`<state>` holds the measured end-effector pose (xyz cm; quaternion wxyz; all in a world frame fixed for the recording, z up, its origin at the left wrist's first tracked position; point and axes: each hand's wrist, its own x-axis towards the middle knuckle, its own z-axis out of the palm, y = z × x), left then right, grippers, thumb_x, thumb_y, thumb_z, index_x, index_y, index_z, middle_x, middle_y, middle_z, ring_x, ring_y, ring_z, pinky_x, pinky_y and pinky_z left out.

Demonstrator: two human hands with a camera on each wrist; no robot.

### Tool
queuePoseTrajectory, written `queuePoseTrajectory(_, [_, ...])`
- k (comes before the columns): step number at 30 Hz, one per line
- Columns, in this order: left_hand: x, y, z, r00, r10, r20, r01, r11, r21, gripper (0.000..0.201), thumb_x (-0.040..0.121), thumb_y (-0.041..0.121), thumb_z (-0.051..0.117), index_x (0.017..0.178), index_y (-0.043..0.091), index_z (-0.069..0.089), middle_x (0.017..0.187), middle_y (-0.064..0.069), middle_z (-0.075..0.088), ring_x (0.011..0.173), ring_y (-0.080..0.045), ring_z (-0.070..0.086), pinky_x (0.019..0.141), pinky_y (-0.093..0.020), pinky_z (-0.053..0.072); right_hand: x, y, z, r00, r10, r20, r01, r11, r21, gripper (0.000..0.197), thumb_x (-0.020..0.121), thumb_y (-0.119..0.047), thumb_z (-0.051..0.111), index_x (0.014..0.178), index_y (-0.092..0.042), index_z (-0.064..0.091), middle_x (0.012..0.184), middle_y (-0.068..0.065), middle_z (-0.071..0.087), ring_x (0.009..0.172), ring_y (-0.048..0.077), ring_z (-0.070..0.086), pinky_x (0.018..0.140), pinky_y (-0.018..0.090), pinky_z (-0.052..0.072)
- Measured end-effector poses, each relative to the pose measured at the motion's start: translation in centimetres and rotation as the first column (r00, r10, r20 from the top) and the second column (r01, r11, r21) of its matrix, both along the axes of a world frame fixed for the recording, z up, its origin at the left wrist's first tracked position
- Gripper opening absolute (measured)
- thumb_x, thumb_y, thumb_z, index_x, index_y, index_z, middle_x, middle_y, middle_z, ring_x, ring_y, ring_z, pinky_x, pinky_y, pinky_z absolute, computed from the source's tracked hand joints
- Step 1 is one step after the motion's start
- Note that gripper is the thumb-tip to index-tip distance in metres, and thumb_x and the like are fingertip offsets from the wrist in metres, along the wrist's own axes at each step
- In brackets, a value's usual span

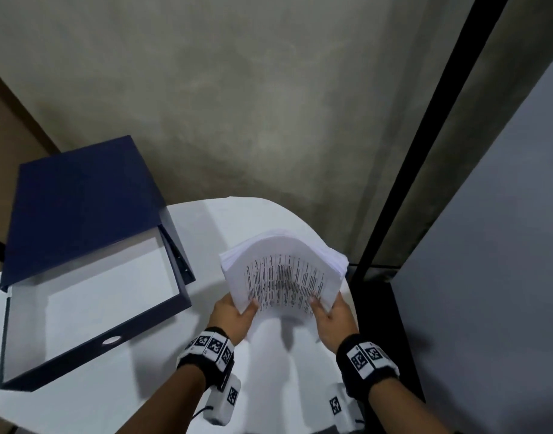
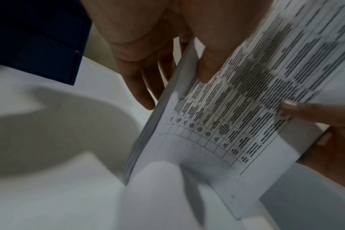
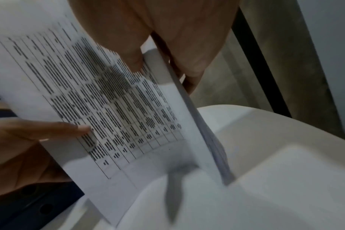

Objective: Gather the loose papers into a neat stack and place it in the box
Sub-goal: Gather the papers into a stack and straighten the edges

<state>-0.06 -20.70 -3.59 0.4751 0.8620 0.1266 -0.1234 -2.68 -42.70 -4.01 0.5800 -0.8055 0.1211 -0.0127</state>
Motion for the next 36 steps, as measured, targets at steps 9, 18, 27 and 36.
queuePoseTrajectory(9, [1.8,0.8,1.0,0.996,-0.033,0.086,0.040,0.997,-0.073,0.041,0.076,0.027,0.076,0.114,0.020,0.062,0.103,0.006,0.069,0.093,-0.013,0.066,0.083,-0.029,0.053,1.2,-0.9,1.5,0.998,-0.038,-0.045,0.041,0.996,0.080,0.040,0.080,-0.010,0.076,0.106,-0.034,0.058,0.098,-0.016,0.071,0.090,-0.006,0.067,0.083,0.027,0.055])
queuePoseTrajectory(18, [2.4,0.7,2.8,0.975,0.068,0.213,-0.009,0.963,-0.268,0.041,0.079,0.012,0.076,0.117,0.012,0.062,0.101,0.004,0.071,0.097,-0.014,0.067,0.084,-0.028,0.054,1.6,-1.5,4.6,0.987,-0.096,0.132,0.066,0.975,0.213,0.060,0.078,-0.005,0.072,0.118,-0.043,0.050,0.111,-0.007,0.070,0.107,0.012,0.066,0.091,0.037,0.053])
queuePoseTrajectory(27, [2.7,-1.6,7.8,0.885,-0.218,0.411,0.218,0.975,0.047,0.024,0.090,0.019,0.058,0.114,0.023,0.057,0.095,0.005,0.069,0.087,-0.018,0.066,0.079,-0.031,0.054,2.1,0.9,15.5,0.769,0.274,0.578,0.222,0.733,-0.643,0.086,0.065,-0.024,0.073,0.140,-0.008,0.034,0.154,0.017,0.029,0.148,0.034,0.018,0.117,0.059,0.014])
queuePoseTrajectory(36, [3.7,-3.8,10.0,0.663,-0.549,0.509,0.399,0.834,0.381,0.016,0.086,0.025,0.060,0.096,0.030,0.050,0.086,0.010,0.067,0.077,-0.019,0.061,0.069,-0.036,0.051,3.0,-4.5,16.3,0.892,0.411,0.188,-0.179,0.703,-0.689,0.017,0.078,-0.026,0.069,0.093,-0.032,0.063,0.079,-0.011,0.071,0.074,0.015,0.068,0.062,0.035,0.055])
